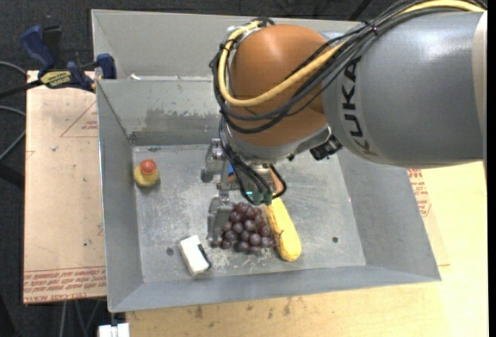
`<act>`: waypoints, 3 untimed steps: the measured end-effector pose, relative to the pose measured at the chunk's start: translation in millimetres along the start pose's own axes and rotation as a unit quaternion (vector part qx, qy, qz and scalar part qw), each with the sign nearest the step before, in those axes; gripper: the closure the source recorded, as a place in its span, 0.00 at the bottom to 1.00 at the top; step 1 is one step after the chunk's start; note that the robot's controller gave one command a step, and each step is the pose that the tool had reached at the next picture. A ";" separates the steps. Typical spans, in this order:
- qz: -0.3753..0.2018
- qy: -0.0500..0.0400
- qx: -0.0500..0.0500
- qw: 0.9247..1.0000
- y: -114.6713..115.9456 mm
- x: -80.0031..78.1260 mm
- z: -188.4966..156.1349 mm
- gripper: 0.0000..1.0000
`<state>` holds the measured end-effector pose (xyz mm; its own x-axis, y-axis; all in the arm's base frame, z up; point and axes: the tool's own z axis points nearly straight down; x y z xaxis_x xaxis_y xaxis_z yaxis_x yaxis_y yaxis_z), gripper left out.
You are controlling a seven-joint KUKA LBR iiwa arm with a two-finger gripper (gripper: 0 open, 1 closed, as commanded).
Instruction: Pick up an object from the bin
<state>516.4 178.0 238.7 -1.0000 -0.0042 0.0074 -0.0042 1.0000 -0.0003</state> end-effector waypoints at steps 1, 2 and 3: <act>0.003 -0.004 -0.001 1.000 -1.4 -1.9 -4.0 1.00; 0.003 -0.004 -0.001 1.000 -1.4 -1.9 -4.0 1.00; 0.009 -0.003 0.000 1.000 -38.8 4.6 81.3 0.00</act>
Offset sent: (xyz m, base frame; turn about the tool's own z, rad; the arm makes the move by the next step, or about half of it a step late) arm 0.0000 0.0000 0.0000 0.0000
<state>511.4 139.1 157.5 -0.9999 0.0135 0.0014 0.0135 0.9999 0.0005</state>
